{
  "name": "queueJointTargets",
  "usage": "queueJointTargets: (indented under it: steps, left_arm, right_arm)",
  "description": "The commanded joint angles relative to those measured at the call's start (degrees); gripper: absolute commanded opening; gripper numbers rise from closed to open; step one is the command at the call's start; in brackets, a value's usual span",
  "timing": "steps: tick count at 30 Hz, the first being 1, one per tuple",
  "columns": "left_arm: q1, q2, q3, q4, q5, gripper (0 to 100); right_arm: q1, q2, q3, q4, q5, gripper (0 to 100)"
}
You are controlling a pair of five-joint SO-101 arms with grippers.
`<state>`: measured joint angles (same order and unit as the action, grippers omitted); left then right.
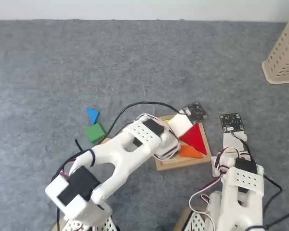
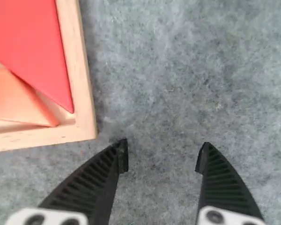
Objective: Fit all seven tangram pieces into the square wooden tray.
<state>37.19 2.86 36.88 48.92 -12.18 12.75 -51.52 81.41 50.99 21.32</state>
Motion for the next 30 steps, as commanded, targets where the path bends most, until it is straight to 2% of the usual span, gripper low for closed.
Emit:
queueJointTargets:
  steps: [1,4,7,11,14,20,30]
  left_arm:
    - [2.8,-2.0,0.1,1.6,-0.9,19]
    - [3.1,-5.5,0.4,4.0,-0.6,19]
    - [-0.3,-8.4,0.0,3.8,-0.5,19]
    - [-5.8,-8.6,0.4,-1.9,2.2,19]
    - [-7.0,-5.3,-0.3,-5.0,2.6,19]
    - [-4.7,4.3,-4.9,-4.9,2.5,19]
    - [-0.3,4.5,-5.8,-3.1,2.7,19]
  right_arm:
    - [-0.5,0.4,-0.3,-0.9,-0.2,24.2]
    - [-0.5,0.4,-0.3,-0.9,-0.2,24.2]
    - [-0.5,0.4,-0.3,-0.9,-0.2,24.2]
    - [-0.5,0.4,-0.3,-0.9,-0.2,24.2]
    - [-1.2,0.4,-0.3,-0.9,-0.2,24.2]
    - [-1.6,0.4,-0.3,-0.9,-0.2,24.2]
    - [-1.6,0.4,-0.3,-0.9,-0.2,24.2]
